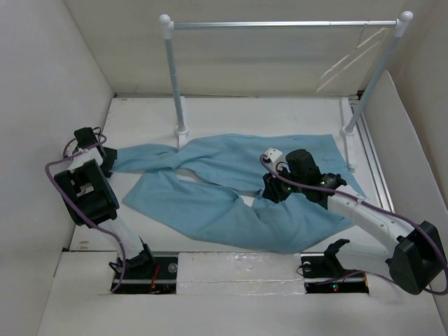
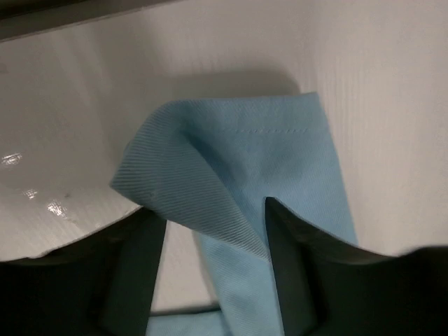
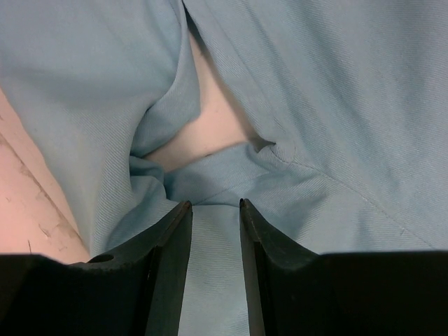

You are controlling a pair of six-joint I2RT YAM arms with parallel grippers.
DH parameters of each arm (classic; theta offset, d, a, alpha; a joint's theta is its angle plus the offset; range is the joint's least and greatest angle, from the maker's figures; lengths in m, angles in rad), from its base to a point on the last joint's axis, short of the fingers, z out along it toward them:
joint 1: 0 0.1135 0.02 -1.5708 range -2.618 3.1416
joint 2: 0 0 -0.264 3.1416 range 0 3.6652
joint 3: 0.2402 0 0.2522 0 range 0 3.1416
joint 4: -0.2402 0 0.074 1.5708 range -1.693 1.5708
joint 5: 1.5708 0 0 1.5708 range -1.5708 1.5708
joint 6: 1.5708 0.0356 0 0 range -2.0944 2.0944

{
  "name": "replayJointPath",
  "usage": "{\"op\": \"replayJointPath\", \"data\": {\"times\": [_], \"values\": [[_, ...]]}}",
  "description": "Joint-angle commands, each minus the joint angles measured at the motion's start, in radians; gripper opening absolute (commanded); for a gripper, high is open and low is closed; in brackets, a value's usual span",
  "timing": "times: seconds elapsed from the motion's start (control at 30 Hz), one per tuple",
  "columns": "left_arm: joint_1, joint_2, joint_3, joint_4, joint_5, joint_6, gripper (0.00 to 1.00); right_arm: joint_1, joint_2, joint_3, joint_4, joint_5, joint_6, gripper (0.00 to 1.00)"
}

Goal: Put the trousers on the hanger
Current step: Fold the trousers

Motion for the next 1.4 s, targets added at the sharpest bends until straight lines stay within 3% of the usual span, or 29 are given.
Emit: {"op": "replayJointPath", "data": {"times": [0.0, 0.07, 0.1, 0.17, 0.37, 0.5, 0.63, 0.83, 0.97, 1.03, 1.17, 1.27, 1.3, 1.33, 1.37], "values": [[0.000, 0.035, 0.096, -0.007, -0.036, -0.004, 0.54, 0.005, 0.004, 0.033, 0.041, 0.008, 0.020, 0.39], [0.000, 0.054, 0.134, -0.009, -0.036, 0.008, 0.30, 0.014, 0.001, 0.027, 0.044, 0.014, 0.035, 0.39], [0.000, 0.063, 0.152, -0.019, -0.036, 0.011, 0.04, 0.023, 0.001, 0.020, 0.046, 0.017, 0.041, 0.39], [0.000, 0.056, 0.162, -0.030, -0.044, 0.023, 0.00, 0.023, -0.001, 0.020, 0.044, 0.019, 0.043, 0.39], [0.000, -0.134, 0.116, -0.088, -0.049, 0.069, 0.00, -0.003, -0.007, 0.057, -0.002, 0.022, -0.002, 0.40], [-0.028, -0.408, 0.129, -0.186, -0.075, 0.083, 0.00, -0.034, -0.022, 0.094, -0.025, -0.007, -0.049, 0.41], [-0.066, -0.589, 0.148, -0.303, -0.092, 0.030, 0.00, -0.046, -0.029, 0.118, -0.032, -0.036, -0.080, 0.43], [-0.076, -0.777, 0.143, -0.485, -0.075, -0.040, 0.00, 0.101, -0.035, 0.177, -0.109, 0.037, -0.101, 0.44], [-0.076, -0.765, 0.295, -0.639, -0.168, 0.025, 0.00, 0.110, -0.055, 0.172, -0.117, 0.095, -0.094, 0.45], [-0.076, -0.736, 0.310, -0.627, -0.179, 0.034, 0.00, 0.098, -0.053, 0.174, -0.112, 0.097, -0.094, 0.46], [-0.076, -0.603, 0.288, -0.445, -0.113, -0.001, 0.00, 0.077, -0.030, 0.194, -0.105, 0.056, -0.097, 0.46], [-0.086, -0.393, 0.356, -0.324, -0.086, -0.010, 0.00, 0.051, -0.004, 0.227, -0.105, 0.033, -0.101, 0.46], [-0.098, -0.260, 0.398, -0.300, -0.108, -0.003, 0.00, 0.040, 0.007, 0.230, -0.100, 0.033, -0.098, 0.46], [-0.114, -0.186, 0.459, -0.290, -0.134, 0.008, 0.00, 0.040, 0.011, 0.235, -0.082, 0.036, -0.085, 0.46], [-0.150, -0.105, 0.625, -0.306, -0.176, 0.043, 0.00, 0.040, 0.017, 0.238, -0.074, 0.051, -0.079, 0.46]]}}
